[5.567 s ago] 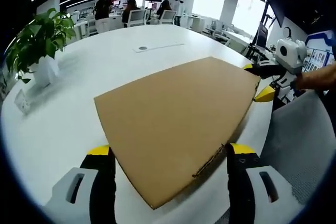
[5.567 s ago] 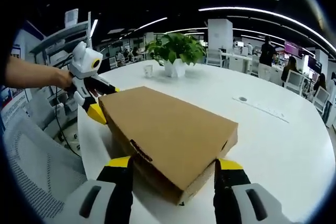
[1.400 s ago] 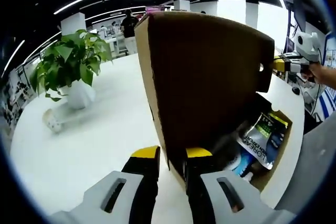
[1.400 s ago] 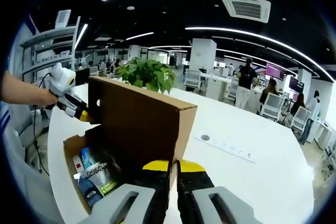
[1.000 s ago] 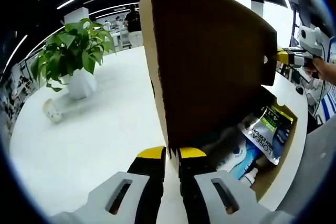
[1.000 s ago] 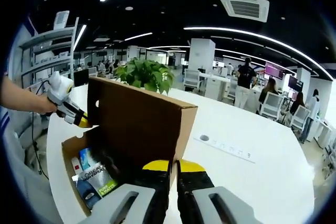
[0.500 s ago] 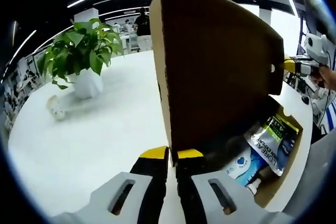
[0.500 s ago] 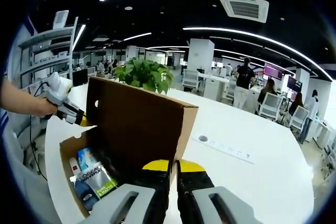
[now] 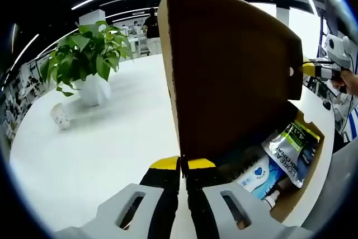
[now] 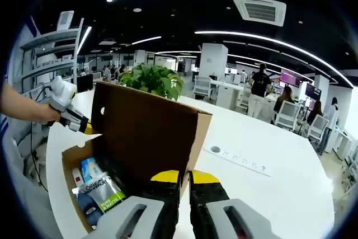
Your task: Operate the shoe box by opening the lid, removing the specified soft item, and placing it in the target area until the item is outside and the box remains undamaged.
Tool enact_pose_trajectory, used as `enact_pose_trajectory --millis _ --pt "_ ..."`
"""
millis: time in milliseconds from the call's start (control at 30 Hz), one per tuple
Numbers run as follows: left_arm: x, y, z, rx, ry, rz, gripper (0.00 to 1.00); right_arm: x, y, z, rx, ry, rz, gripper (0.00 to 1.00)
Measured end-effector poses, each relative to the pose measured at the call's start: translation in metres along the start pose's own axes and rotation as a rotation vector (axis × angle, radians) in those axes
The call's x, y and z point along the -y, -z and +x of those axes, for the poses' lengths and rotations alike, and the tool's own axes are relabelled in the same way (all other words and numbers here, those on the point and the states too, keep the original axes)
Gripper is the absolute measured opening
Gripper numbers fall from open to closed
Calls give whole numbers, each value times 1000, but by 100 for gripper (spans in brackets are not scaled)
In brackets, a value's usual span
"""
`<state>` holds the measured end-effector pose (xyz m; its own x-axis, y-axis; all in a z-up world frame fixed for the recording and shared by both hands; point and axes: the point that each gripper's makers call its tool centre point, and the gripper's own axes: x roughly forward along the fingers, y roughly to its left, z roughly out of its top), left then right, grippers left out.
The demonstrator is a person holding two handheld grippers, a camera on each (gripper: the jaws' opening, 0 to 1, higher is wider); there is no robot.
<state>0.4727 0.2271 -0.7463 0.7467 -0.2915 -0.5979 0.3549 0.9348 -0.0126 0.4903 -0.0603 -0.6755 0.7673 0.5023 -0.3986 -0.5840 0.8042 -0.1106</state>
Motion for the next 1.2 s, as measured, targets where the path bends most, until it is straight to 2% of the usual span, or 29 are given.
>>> enact_pose_trajectory --millis 367,600,900,1200 --pt "0 0 1 -10 3 -2 0 -4 17 2 -18 -11 19 3" --pt "0 -1 1 -14 5 -4 0 -7 37 4 -58 -12 33 2" --pt "0 -1 0 -14 5 -3 0 -13 53 7 -96 -23 44 0" --pt "0 -2 0 -15 5 -4 0 -10 58 9 -94 -12 76 0"
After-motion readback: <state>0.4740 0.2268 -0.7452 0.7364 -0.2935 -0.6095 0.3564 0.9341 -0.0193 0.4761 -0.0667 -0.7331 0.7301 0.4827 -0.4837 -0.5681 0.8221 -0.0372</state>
